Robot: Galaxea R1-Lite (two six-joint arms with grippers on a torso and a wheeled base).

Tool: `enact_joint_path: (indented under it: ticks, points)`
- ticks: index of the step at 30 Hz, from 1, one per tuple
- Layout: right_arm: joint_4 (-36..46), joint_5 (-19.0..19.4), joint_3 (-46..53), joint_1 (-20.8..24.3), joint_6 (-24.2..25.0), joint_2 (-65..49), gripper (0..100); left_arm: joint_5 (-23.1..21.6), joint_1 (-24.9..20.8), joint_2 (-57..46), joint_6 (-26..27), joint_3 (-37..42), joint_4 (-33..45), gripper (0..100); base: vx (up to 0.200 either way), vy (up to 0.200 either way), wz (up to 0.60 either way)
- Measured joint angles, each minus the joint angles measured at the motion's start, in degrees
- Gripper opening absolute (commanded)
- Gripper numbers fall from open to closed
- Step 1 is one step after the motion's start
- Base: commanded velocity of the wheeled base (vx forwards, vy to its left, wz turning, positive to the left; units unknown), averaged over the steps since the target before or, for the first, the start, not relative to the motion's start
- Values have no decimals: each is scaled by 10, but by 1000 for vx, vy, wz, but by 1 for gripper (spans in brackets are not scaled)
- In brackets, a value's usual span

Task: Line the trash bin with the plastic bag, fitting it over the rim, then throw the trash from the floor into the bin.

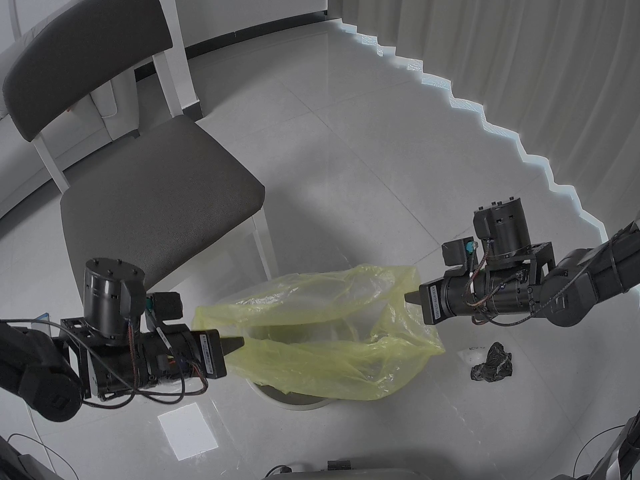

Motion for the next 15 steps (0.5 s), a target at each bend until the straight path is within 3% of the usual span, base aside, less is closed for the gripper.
enact_joint_path:
  ticks: [5, 15]
  points:
    - [0, 11, -24, -14, 0, 15, 0, -24, 30, 20, 8, -25, 2, 0, 0, 0, 0]
    - [-5, 24, -31, -19, 2, 58, 0, -28, 40, 104, 11, -17, -19, 0, 0, 0, 0]
